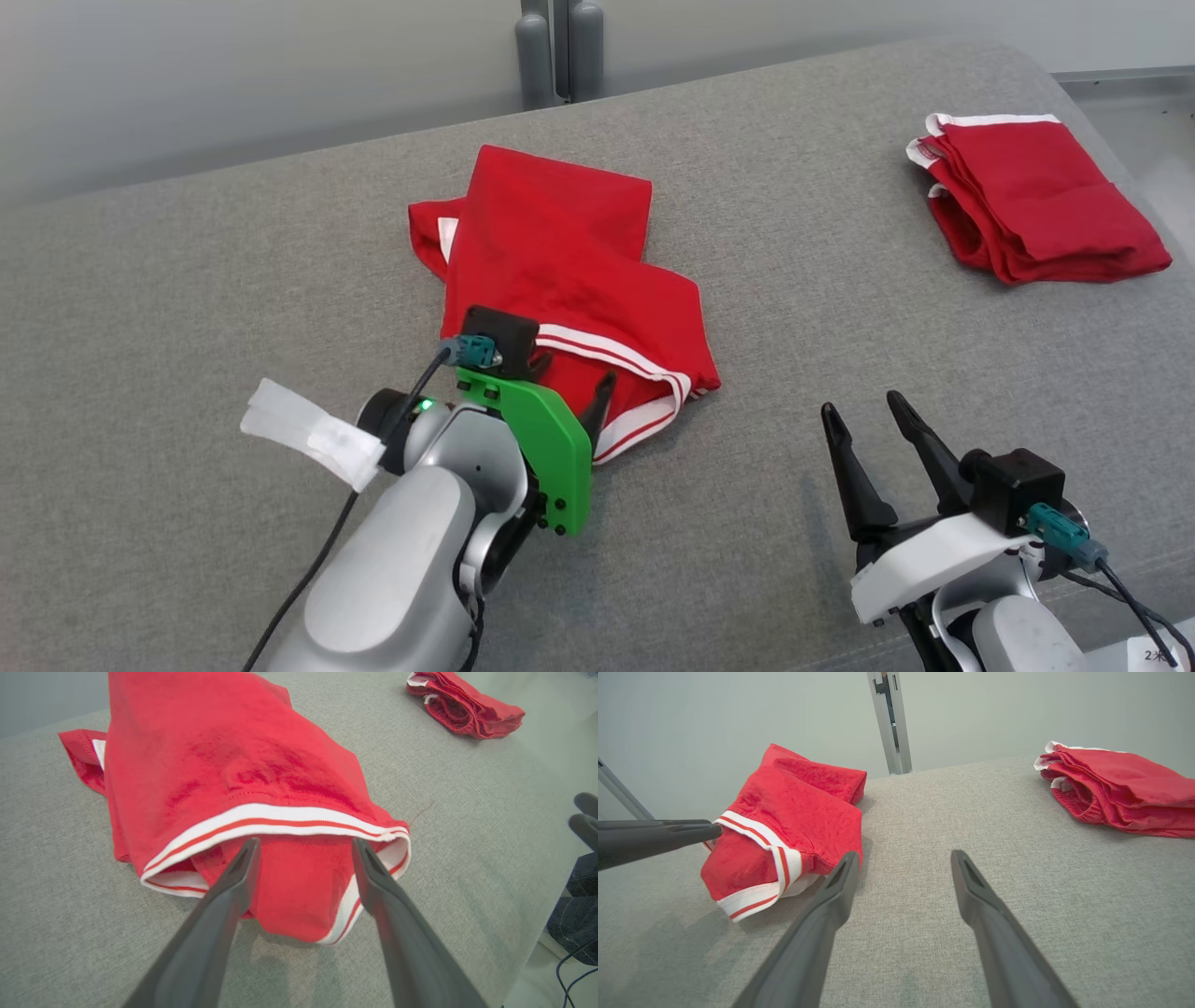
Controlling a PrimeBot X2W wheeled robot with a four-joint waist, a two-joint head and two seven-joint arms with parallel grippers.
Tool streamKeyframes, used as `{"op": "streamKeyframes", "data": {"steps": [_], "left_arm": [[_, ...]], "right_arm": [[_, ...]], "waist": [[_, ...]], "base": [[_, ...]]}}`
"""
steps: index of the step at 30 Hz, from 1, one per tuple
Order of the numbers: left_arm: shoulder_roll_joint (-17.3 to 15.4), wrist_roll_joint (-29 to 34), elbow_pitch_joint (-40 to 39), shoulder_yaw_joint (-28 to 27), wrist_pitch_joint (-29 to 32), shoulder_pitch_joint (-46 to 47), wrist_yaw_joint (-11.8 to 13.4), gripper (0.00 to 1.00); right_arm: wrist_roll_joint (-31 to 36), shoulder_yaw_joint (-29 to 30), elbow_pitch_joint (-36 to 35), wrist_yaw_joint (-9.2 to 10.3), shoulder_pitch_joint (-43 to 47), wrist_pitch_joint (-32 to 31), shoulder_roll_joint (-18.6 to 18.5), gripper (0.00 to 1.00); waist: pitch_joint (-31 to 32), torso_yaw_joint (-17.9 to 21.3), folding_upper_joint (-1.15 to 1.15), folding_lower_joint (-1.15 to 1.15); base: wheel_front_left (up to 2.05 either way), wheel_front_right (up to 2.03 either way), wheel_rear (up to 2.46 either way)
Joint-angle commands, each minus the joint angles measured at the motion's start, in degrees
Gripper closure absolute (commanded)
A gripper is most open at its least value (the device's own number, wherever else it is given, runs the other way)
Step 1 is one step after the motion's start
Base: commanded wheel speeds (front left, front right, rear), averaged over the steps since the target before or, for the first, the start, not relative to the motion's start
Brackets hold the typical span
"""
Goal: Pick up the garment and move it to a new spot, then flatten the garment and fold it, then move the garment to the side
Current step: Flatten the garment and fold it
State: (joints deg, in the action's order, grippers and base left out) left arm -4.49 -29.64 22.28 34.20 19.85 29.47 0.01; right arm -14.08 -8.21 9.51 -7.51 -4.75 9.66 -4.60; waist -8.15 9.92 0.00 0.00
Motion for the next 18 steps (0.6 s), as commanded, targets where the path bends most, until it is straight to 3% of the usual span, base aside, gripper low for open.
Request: {"op": "streamKeyframes", "data": {"steps": [1,10,18], "left_arm": [[0.03,-0.46,-0.44,0.28,0.26,-0.88,0.07,0.0],[0.78,-1.38,-3.09,3.49,4.12,-2.44,1.28,0.0],[0.95,-1.85,-1.47,2.93,2.18,-0.38,2.35,0.0]], "right_arm": [[-0.07,0.04,-0.23,0.04,0.67,-0.09,-0.33,0.0],[-0.54,-0.24,-0.43,0.04,0.04,0.31,0.17,0.0],[-0.96,-0.13,0.58,0.04,-0.66,1.44,0.65,0.0]], "waist": [[-0.1,0.36,0.0,0.0],[-2.35,5.19,0.0,0.0],[-3.95,8.28,0.0,0.0]], "base": [[0.0,0.0,0.0],[0.0,0.0,0.0],[0.0,0.0,0.0]]}}
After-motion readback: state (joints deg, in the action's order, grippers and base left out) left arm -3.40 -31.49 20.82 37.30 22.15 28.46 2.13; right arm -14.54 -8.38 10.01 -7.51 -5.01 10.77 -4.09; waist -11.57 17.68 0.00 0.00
